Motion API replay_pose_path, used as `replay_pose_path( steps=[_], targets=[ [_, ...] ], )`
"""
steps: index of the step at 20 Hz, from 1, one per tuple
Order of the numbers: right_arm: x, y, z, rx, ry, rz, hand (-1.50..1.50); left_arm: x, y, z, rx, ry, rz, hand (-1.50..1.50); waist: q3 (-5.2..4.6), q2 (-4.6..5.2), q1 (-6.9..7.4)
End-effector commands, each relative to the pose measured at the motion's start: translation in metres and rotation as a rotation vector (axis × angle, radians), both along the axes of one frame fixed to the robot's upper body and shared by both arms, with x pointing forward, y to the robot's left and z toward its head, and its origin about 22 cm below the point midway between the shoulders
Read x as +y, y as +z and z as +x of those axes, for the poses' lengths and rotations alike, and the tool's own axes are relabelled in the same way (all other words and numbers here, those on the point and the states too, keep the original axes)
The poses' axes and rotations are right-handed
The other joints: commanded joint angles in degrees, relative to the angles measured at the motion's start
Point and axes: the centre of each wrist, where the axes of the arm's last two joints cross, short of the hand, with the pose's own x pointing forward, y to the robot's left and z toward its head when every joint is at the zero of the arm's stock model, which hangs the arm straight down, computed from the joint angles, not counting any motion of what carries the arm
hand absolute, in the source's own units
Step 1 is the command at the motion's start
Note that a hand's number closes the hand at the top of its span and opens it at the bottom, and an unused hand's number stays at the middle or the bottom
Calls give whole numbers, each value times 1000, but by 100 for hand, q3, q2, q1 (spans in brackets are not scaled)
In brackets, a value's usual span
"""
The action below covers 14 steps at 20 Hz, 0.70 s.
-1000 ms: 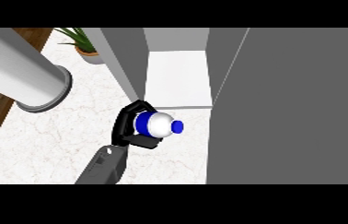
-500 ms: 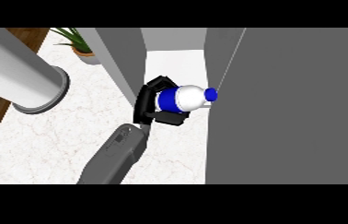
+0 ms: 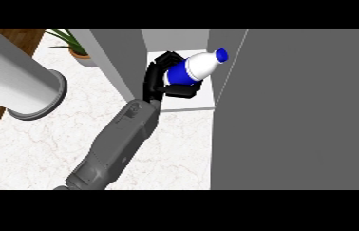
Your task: Pick up the bottled water, place it into the cabinet and close the cabinet
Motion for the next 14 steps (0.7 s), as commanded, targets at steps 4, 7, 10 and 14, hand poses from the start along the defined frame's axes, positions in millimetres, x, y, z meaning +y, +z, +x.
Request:
replay_pose_path(
  steps=[4,7,10,14],
  targets=[
    [2,15,0,-19,5,87,-150,1,9,22,7,185,115,150,0,51,-84],
    [-5,11,0,-23,3,74,-150,12,2,27,-29,234,267,150,7,63,-63],
    [0,20,-3,-24,24,89,-150,24,2,33,-63,333,424,150,4,76,-113],
    [-1,16,-3,-26,41,82,-150,11,14,40,-33,349,445,-150,0,84,-144]
  ],
)
